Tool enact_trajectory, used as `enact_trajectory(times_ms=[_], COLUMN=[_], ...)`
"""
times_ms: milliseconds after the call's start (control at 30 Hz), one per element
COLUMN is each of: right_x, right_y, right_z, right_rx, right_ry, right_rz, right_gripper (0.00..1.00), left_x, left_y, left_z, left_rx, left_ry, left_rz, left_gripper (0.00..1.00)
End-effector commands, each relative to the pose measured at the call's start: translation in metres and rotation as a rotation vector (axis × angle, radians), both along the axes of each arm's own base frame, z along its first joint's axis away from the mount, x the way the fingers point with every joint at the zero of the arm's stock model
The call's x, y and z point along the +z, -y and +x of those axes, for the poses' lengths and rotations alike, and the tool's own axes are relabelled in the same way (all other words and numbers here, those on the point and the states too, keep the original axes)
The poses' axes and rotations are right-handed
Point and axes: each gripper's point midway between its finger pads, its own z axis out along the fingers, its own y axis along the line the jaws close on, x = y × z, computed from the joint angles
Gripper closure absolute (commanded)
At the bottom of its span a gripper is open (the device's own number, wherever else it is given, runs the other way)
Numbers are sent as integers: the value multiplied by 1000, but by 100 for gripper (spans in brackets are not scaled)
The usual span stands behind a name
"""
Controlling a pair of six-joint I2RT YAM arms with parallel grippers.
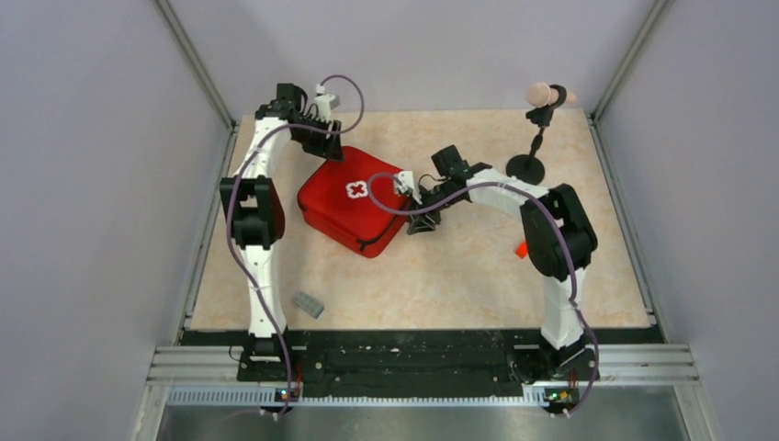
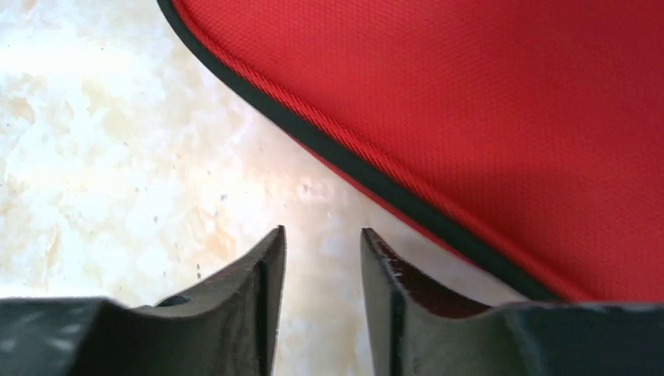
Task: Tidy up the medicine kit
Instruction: Adjust the medicine box at the center of the board.
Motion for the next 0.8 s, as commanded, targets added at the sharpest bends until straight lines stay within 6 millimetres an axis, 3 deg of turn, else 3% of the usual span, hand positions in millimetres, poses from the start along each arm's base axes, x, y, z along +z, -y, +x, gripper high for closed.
enact_trajectory(times_ms=[0, 67, 167, 433, 567, 767], right_x=[59, 63, 56, 42, 49, 49], right_y=[38, 52, 57, 36, 21, 9], right_z=[31, 44, 65, 116, 120, 108], right_rx=[-104, -121, -123, -130, -74, 15], right_ry=[74, 108, 172, 177, 167, 119], right_rz=[82, 94, 79, 100, 175, 232], right_gripper=[56, 47, 35, 33, 37, 48], left_x=[44, 58, 74, 100, 104, 105], left_y=[-16, -35, -38, -20, -17, -19], left_z=[39, 40, 30, -8, -21, -27], left_rx=[92, 172, 201, 143, 129, 127], left_ry=[200, 219, 217, 181, 161, 156], left_rz=[43, 35, -9, -109, -133, -125], left_gripper=[32, 28, 27, 28, 29, 30])
